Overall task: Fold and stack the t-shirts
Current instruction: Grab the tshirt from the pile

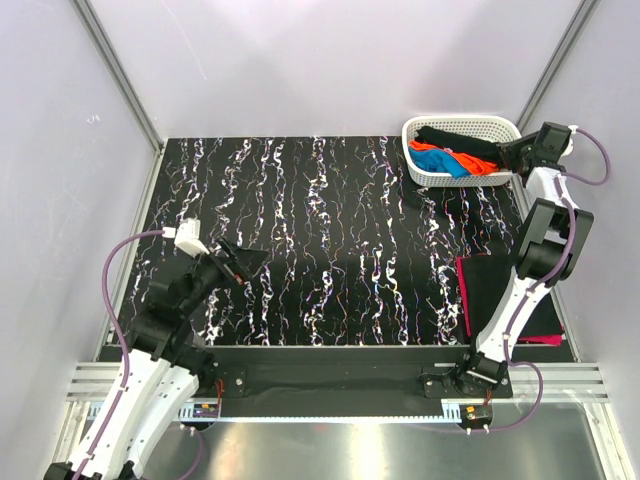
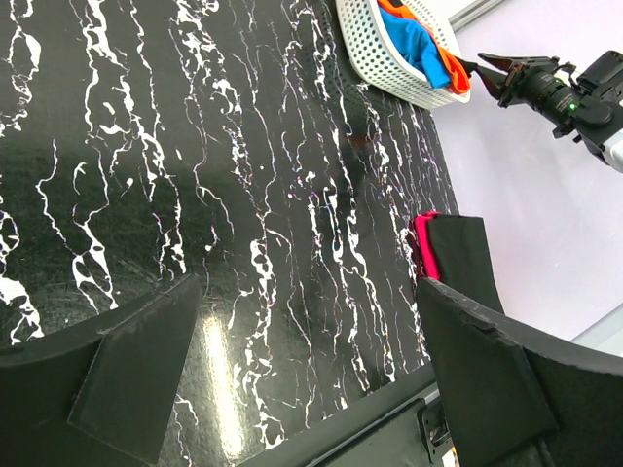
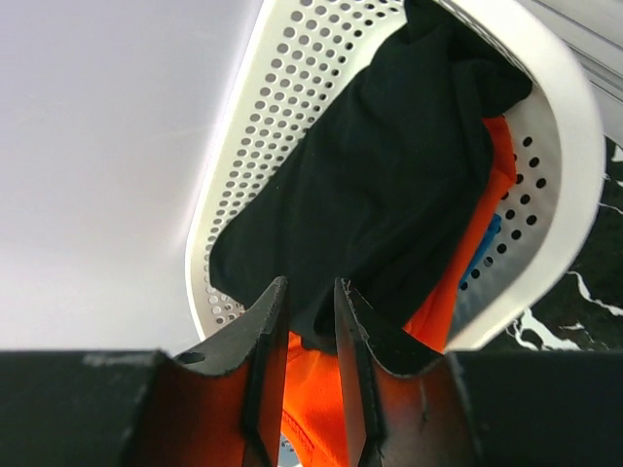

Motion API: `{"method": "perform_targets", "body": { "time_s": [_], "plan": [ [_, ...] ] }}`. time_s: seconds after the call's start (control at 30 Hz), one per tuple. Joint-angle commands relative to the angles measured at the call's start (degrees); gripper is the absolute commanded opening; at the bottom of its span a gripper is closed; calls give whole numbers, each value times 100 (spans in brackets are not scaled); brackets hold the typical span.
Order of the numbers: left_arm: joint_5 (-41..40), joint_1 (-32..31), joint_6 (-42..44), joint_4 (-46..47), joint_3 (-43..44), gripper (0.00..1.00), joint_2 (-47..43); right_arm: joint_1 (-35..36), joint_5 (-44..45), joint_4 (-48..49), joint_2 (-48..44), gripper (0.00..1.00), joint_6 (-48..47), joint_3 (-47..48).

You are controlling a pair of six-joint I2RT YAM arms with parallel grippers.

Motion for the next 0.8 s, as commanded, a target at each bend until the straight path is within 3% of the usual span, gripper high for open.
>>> {"method": "perform_targets", "body": {
  "time_s": [0.0, 0.2, 0.37, 0.5, 0.77],
  "plan": [
    [-146, -17, 110, 104, 322, 99, 30, -15, -150, 63, 188, 32, 84, 417],
    [-172, -8, 92, 77, 366, 99, 127, -15, -255, 46, 304, 38, 164, 410],
    [-234, 1, 75, 77, 392, 99, 214, -15, -378, 46, 391, 34, 41, 426],
    [-172, -8, 92, 42, 445, 99, 285, -15, -624, 46, 645, 1, 14, 855],
    [-5, 1, 48, -203, 673, 99, 540, -6, -485, -7, 304, 0, 234, 2402]
  ]
}}
